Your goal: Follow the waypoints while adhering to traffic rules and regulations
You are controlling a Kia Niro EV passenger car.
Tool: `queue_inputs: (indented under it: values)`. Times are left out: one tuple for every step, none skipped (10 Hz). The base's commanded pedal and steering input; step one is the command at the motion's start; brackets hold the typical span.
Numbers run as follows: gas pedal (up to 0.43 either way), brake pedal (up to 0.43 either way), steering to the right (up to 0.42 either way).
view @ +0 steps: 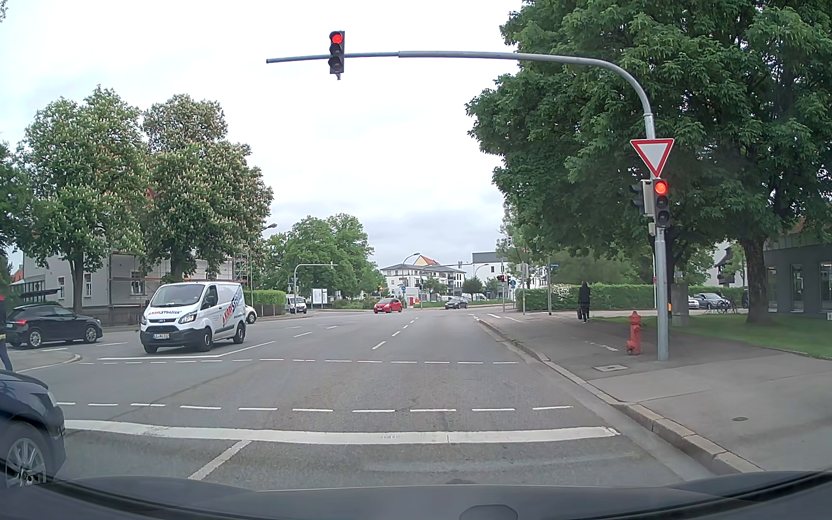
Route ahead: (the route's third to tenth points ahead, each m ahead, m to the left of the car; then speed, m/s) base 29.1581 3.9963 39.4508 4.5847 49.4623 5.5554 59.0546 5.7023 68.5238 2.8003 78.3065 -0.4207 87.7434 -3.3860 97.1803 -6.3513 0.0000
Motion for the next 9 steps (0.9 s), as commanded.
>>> queue_inputs:
  values:
    - [0.000,0.213,-0.029]
    - [0.000,0.213,-0.029]
    - [0.000,0.213,-0.029]
    - [0.000,0.213,-0.029]
    - [0.000,0.213,-0.029]
    - [0.000,0.213,-0.029]
    - [0.000,0.213,-0.029]
    - [0.000,0.213,-0.029]
    - [0.000,0.213,-0.029]
